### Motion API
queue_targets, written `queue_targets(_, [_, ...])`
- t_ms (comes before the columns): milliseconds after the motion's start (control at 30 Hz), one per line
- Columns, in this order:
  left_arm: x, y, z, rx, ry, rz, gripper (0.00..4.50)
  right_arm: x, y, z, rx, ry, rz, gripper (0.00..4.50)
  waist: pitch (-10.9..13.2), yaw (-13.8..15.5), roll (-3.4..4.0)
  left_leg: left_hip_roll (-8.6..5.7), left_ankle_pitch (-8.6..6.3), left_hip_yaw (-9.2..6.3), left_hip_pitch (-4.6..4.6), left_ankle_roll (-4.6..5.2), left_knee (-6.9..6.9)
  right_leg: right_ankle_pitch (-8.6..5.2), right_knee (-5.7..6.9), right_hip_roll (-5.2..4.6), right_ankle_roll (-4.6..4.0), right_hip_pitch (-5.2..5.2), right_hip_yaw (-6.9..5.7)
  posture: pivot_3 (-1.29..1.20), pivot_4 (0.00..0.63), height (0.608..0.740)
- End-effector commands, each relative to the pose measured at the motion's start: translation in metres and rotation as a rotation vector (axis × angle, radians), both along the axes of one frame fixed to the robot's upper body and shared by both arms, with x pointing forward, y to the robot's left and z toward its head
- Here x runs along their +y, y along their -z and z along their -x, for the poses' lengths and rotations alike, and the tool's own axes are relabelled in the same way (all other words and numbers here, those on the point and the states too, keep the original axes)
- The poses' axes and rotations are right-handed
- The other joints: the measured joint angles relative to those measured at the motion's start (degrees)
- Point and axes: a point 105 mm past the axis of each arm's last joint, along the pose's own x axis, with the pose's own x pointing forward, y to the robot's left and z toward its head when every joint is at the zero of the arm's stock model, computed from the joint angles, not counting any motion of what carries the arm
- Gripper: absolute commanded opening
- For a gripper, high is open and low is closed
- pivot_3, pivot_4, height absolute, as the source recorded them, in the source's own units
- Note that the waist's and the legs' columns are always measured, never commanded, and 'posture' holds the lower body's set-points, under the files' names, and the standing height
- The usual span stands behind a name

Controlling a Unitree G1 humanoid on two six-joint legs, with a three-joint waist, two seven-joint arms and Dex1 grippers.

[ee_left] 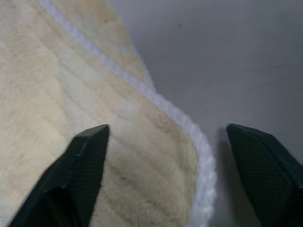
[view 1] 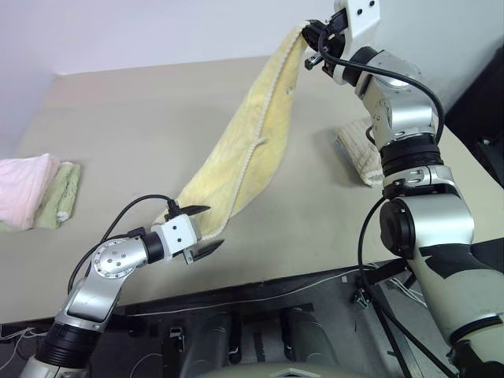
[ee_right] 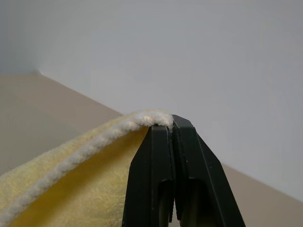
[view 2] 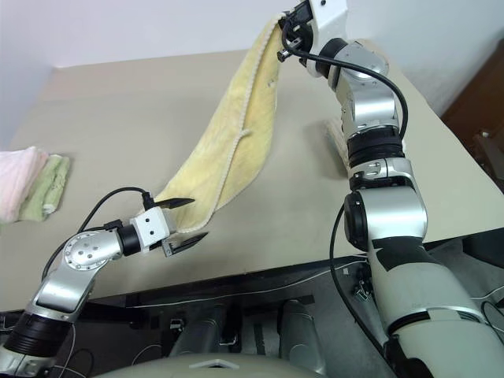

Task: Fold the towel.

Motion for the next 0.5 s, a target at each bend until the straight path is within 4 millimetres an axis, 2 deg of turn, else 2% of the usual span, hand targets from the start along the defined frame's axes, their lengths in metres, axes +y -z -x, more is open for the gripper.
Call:
queue_targets(33, [-0.002,-0.005,0.002,0.005,0.016,0.007,2.89,-0.001,-0.019,0.007,-0.069,0.002,-0.015,0.00,0.00,-0.03,0.00,0.00,0.00,0.00,0.00,0.00,-0.01,0.00,0.00,0.00,0.01,-0.01,0.00,0.00,0.150,0.740])
queue_targets(300, [0.003,0.003,0.007,0.039,0.025,-0.037,0.13,-0.002,-0.017,0.008,-0.072,0.003,-0.006,0.00,0.00,0.01,0.00,0.00,0.00,0.00,0.00,0.00,-0.03,0.00,0.00,-0.01,0.00,-0.02,0.01,0.00,0.150,0.740])
queue_targets(400, [0.005,-0.003,0.006,0.031,0.018,-0.013,0.02,-0.002,-0.016,0.008,-0.070,0.004,-0.007,0.00,0.00,0.01,0.00,0.00,0.00,0.00,0.00,0.00,-0.04,-0.01,0.00,-0.01,-0.01,-0.03,0.01,0.00,0.150,0.740])
queue_targets(500, [0.012,-0.028,0.007,0.039,0.002,0.123,0.02,-0.003,-0.014,0.007,-0.068,0.010,-0.005,0.00,0.00,-0.05,0.00,0.00,0.00,0.00,-0.01,0.00,-0.04,-0.02,0.00,-0.02,-0.03,-0.03,0.02,0.00,0.150,0.740])
